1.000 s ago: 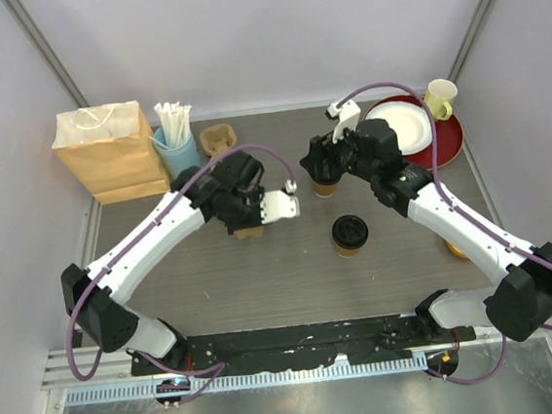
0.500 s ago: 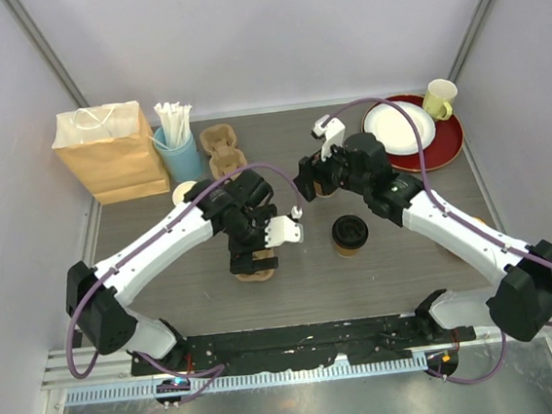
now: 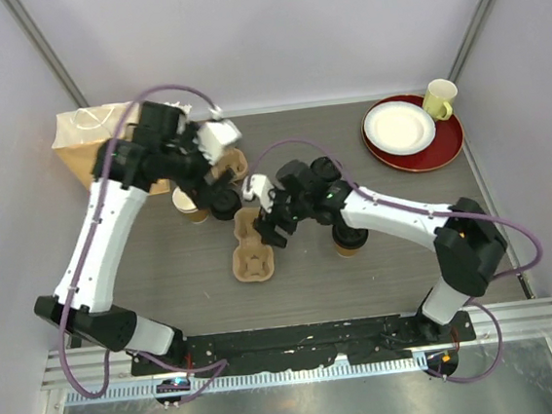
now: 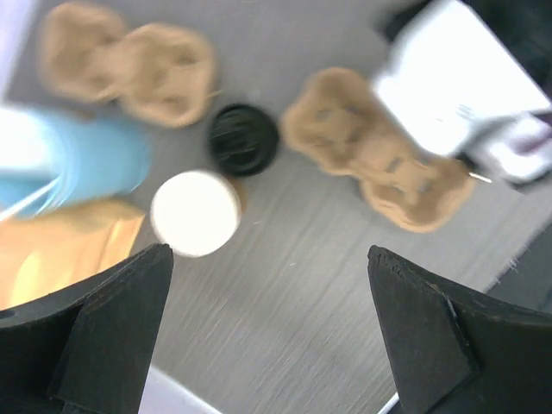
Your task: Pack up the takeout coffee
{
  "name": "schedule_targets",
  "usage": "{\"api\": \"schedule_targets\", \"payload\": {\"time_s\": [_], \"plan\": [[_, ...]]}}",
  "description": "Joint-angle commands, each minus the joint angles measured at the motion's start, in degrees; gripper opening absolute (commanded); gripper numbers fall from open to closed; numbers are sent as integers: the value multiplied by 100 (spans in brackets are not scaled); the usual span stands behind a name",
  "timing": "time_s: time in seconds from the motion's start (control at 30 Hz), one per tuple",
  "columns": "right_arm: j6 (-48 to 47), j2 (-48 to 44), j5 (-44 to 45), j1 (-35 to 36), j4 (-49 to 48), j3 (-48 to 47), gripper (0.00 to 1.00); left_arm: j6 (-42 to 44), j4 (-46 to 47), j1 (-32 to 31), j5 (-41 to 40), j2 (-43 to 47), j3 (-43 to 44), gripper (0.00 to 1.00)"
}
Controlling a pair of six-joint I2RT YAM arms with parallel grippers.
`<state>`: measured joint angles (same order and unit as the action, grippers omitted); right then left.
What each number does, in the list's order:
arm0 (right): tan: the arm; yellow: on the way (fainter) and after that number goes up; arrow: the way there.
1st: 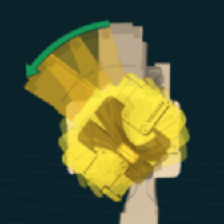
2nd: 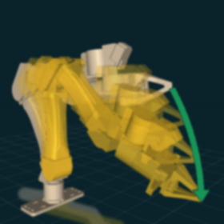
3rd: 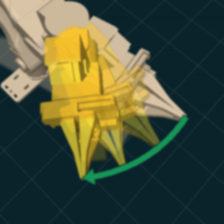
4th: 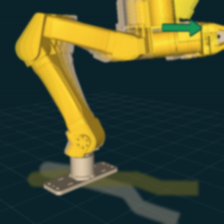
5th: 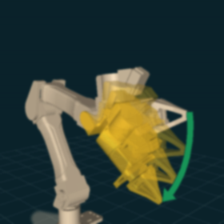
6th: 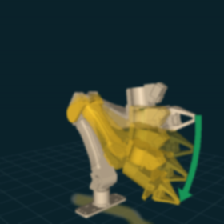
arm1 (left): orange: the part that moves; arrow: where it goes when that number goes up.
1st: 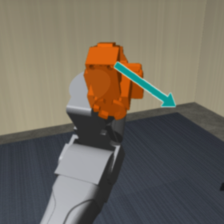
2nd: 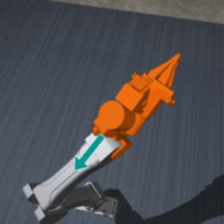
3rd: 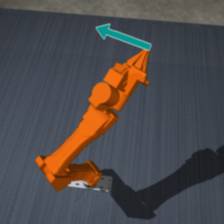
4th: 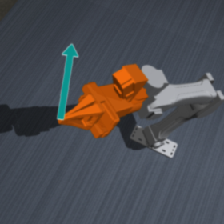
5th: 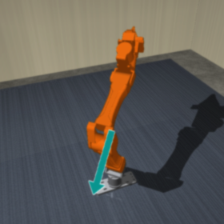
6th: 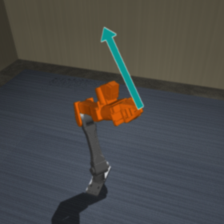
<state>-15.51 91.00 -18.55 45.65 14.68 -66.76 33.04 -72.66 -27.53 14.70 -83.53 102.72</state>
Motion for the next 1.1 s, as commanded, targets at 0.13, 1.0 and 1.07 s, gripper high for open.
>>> {"api": "schedule_targets", "payload": {"time_s": [0.13,1.0,1.07], "plan": [[-1586,1208,132,462,290,-1012,82,-518,77,2582,199,381,986,100],[-1499,1703,650,726,1143,-1463,33,4112,247,4351,468,-822,915,81],[-1464,1597,703,726,1073,-1331,32,4789,-27,4571,1128,-1060,1310,82]]}}
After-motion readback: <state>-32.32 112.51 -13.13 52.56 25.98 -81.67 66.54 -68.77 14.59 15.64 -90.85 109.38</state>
